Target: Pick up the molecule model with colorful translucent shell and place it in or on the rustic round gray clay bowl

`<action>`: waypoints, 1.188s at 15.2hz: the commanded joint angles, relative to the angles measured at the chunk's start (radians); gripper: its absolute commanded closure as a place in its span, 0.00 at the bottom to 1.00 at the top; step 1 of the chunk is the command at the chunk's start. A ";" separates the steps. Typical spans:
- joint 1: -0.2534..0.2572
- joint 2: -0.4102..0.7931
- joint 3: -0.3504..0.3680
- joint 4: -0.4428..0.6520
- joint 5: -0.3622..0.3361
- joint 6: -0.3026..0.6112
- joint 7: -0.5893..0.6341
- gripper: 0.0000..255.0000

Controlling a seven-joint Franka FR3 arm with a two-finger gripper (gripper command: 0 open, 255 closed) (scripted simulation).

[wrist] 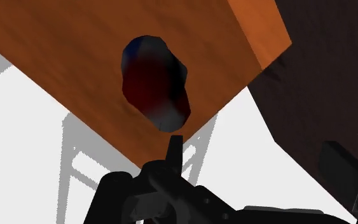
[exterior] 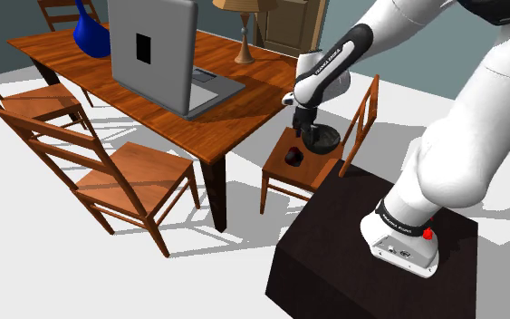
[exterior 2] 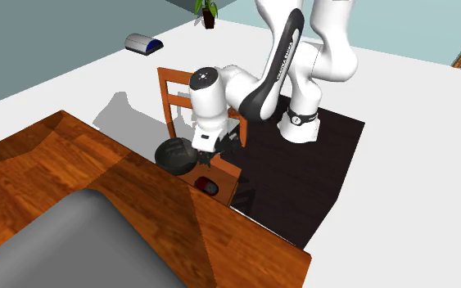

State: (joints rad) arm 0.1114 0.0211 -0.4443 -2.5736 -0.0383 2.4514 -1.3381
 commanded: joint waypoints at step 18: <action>-0.147 0.503 0.179 0.222 0.265 0.273 -0.486 0.00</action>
State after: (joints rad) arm -0.0339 0.5216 -0.2671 -2.3523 0.2254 2.7224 -1.8223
